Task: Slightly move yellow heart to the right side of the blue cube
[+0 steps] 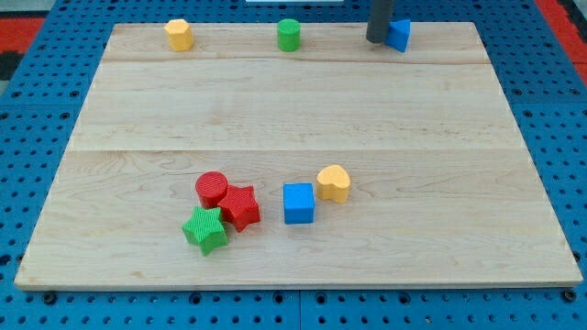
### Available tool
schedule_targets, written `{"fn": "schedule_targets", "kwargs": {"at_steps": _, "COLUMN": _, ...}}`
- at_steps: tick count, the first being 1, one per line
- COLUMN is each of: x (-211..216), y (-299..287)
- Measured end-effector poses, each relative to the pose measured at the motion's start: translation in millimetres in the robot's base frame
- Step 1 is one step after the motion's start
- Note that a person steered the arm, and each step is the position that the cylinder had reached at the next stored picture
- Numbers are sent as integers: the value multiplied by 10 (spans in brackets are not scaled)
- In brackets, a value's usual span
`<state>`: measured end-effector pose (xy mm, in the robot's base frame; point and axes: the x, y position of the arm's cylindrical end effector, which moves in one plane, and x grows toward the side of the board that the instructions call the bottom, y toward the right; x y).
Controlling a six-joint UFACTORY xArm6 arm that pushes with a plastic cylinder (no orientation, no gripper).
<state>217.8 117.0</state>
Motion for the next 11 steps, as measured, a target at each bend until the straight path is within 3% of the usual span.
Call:
{"fn": "schedule_targets", "kwargs": {"at_steps": 2, "x": -145, "y": -116}}
{"fn": "schedule_targets", "kwargs": {"at_steps": 6, "x": 557, "y": -458}}
{"fn": "schedule_targets", "kwargs": {"at_steps": 8, "x": 1918, "y": -669}}
{"fn": "schedule_targets", "kwargs": {"at_steps": 10, "x": 3233, "y": -337}}
{"fn": "schedule_targets", "kwargs": {"at_steps": 11, "x": 3451, "y": -872}}
